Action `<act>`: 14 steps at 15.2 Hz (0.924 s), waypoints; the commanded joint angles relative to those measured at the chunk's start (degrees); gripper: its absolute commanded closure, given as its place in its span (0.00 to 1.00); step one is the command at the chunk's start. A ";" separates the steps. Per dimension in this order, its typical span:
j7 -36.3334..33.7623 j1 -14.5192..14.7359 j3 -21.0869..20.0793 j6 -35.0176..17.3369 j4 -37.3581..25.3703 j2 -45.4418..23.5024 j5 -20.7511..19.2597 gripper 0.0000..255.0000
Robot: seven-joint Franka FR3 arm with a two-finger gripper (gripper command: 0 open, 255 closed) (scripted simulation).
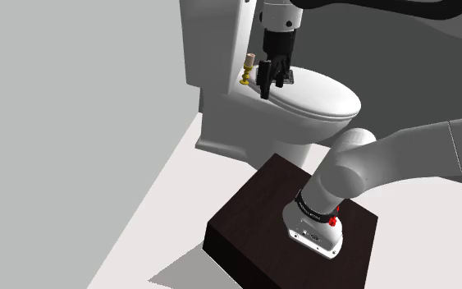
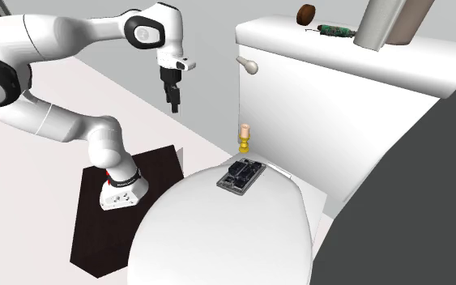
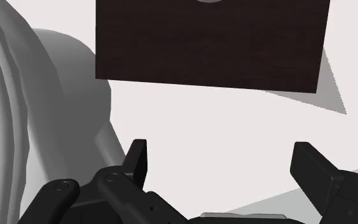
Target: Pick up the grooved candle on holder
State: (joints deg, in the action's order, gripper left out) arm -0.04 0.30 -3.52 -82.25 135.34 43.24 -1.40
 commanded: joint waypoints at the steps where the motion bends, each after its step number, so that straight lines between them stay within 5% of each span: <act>1: 0.00 0.00 0.00 0.00 0.00 0.00 0.00 0.00; 14: 9.43 -5.12 10.83 -11.09 -13.46 -19.65 -4.79 0.00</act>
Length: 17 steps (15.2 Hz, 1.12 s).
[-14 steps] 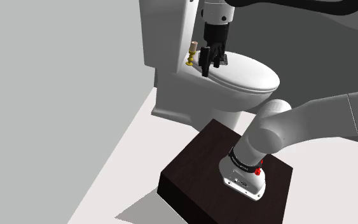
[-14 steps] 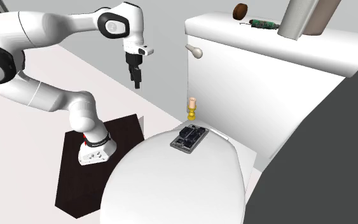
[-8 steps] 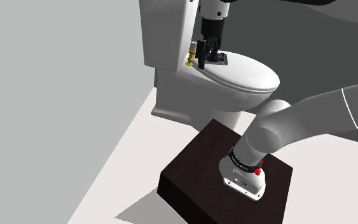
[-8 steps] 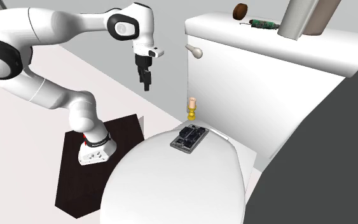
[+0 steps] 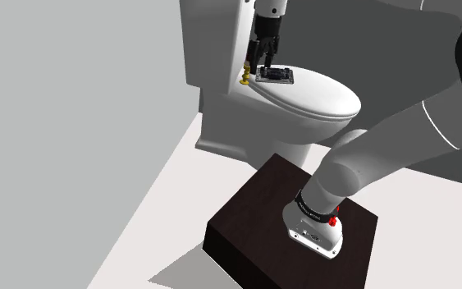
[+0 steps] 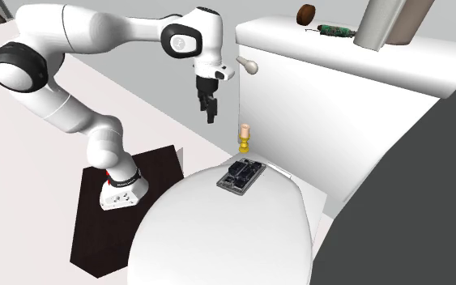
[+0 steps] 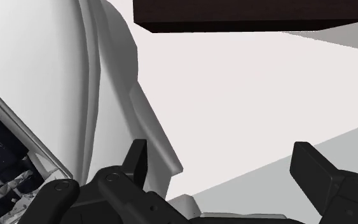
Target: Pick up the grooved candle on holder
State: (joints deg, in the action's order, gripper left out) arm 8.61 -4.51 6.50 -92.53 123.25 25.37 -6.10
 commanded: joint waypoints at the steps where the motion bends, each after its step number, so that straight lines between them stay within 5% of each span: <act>1: 1.52 -0.61 1.58 -1.40 -2.83 -3.45 -0.07 0.00; 10: 8.48 -3.24 7.67 -4.33 -18.16 -18.96 2.78 0.00; 17: 8.30 -3.29 7.78 -9.72 -12.70 -18.90 2.70 0.00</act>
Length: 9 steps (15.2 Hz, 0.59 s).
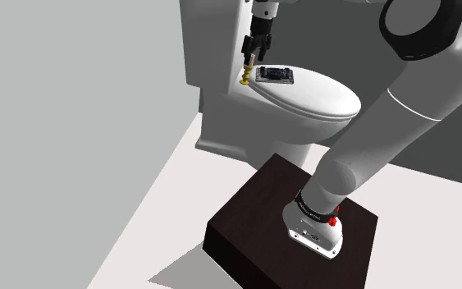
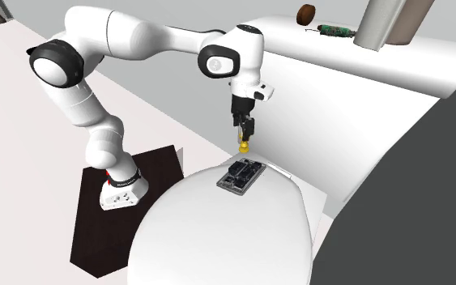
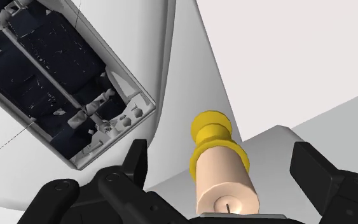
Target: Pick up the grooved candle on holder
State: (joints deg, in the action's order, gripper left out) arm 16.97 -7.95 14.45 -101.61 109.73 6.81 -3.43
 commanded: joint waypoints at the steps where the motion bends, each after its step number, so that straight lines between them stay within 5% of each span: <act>1: -0.08 0.16 -0.15 -1.08 1.25 -0.36 0.03 0.00; 2: -0.08 0.17 -0.14 -1.08 1.25 -0.36 0.03 0.00; 3: -0.16 0.22 -0.19 -1.14 1.14 -0.54 0.09 1.00; 9: -0.47 0.34 -0.35 -1.32 1.45 -0.42 0.08 1.00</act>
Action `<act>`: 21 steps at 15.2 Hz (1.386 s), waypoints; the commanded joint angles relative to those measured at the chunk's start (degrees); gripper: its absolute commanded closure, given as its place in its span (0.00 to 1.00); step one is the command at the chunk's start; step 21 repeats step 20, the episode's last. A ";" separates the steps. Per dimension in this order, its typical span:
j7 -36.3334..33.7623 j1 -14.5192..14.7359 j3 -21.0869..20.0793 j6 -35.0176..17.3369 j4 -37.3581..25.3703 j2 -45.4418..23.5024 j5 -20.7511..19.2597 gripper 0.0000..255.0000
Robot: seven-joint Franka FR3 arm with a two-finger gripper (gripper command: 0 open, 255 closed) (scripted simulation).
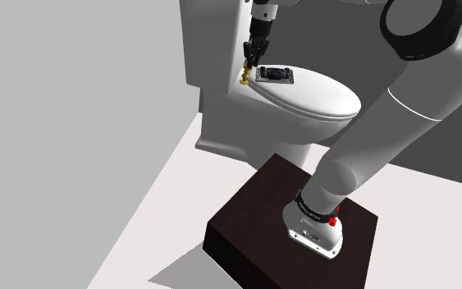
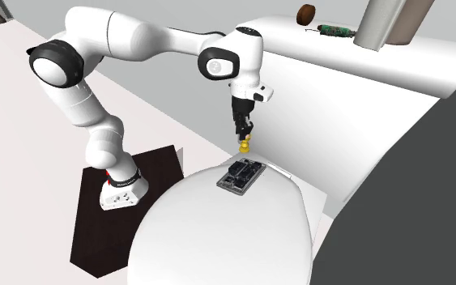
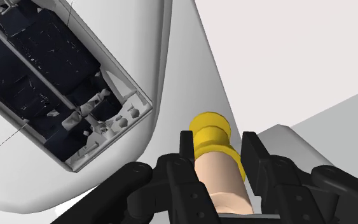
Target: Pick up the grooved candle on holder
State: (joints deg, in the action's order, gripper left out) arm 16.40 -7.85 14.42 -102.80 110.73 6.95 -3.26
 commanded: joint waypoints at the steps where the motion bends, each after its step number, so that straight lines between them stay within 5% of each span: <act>1: 0.13 0.27 -0.32 -0.10 0.16 -0.84 -0.02 1.00; 21: 0.99 0.42 0.00 11.91 -12.38 -1.34 0.14 1.00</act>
